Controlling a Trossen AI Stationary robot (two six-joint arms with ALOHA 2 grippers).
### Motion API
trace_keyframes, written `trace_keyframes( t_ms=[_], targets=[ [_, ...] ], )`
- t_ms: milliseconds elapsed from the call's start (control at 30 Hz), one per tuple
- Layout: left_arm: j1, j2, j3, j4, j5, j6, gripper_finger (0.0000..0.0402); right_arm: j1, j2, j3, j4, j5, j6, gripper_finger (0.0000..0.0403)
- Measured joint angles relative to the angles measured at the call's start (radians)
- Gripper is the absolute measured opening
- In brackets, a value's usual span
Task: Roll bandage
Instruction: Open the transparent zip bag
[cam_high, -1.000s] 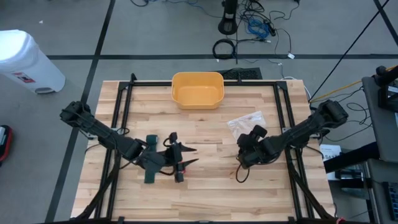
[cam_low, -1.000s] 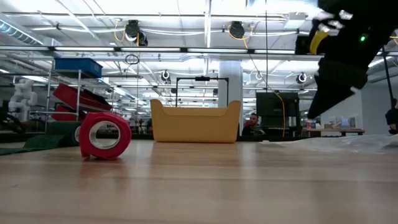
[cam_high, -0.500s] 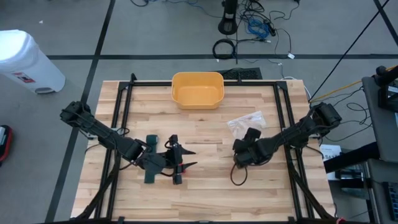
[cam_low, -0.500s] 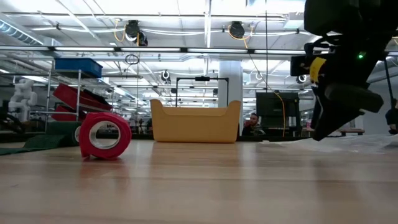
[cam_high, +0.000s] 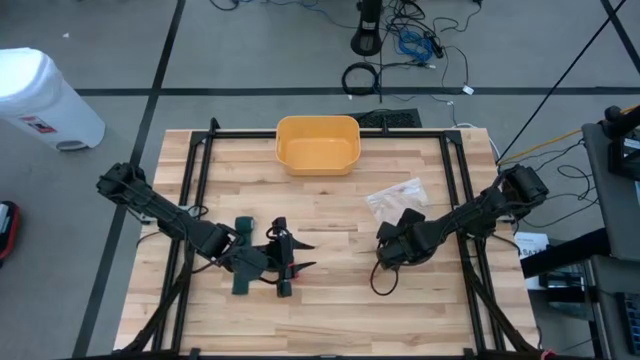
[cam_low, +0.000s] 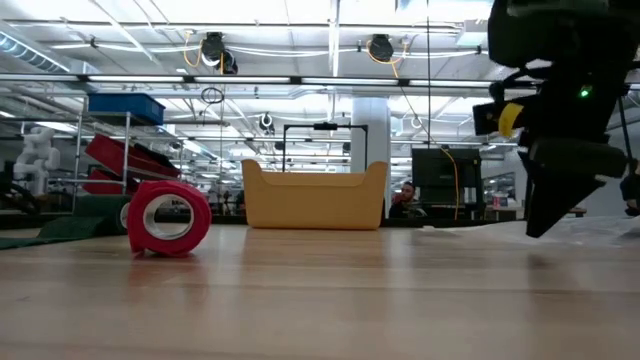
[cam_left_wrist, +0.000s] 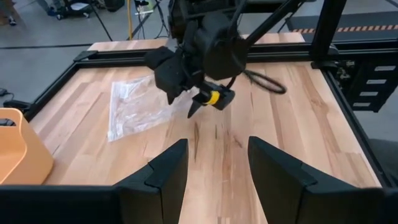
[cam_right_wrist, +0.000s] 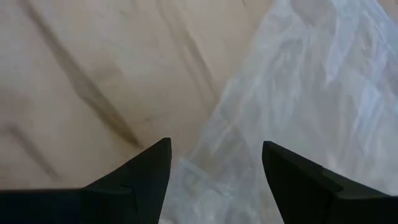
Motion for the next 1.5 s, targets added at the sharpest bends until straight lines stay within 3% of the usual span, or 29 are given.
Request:
trace_keyframes(
  t_ms=[233, 533, 800, 1033, 1267, 1500],
  targets=[
    [-0.001, 0.0, 0.0, 0.001, 0.0, 0.0, 0.0173, -0.014, 0.037, 0.0, -0.069, -0.078, 0.0, 0.018],
    [-0.002, 0.0, 0.0, -0.001, 0.001, 0.001, 0.0173, 0.0, 0.041, 0.001, -0.093, -0.212, -0.094, 0.0012],
    [-0.002, 0.0, -0.001, -0.025, 0.001, 0.0, 0.0173, 0.098, 0.042, 0.038, -0.074, -0.309, -0.25, 0.0002],
    [-0.005, 0.0, -0.001, -0.022, 0.003, 0.0, 0.0173, 0.159, 0.042, 0.188, 0.057, -0.295, -0.37, 0.0001],
    [-0.028, 0.0, -0.001, -0.02, 0.019, 0.002, 0.0173, 0.213, 0.041, 0.283, -0.082, -0.273, -0.141, 0.0007],
    [-0.032, 0.0, -0.001, -0.016, 0.018, 0.002, 0.0173, 0.238, 0.042, 0.283, -0.254, -0.111, -0.061, 0.0051]
  ],
)
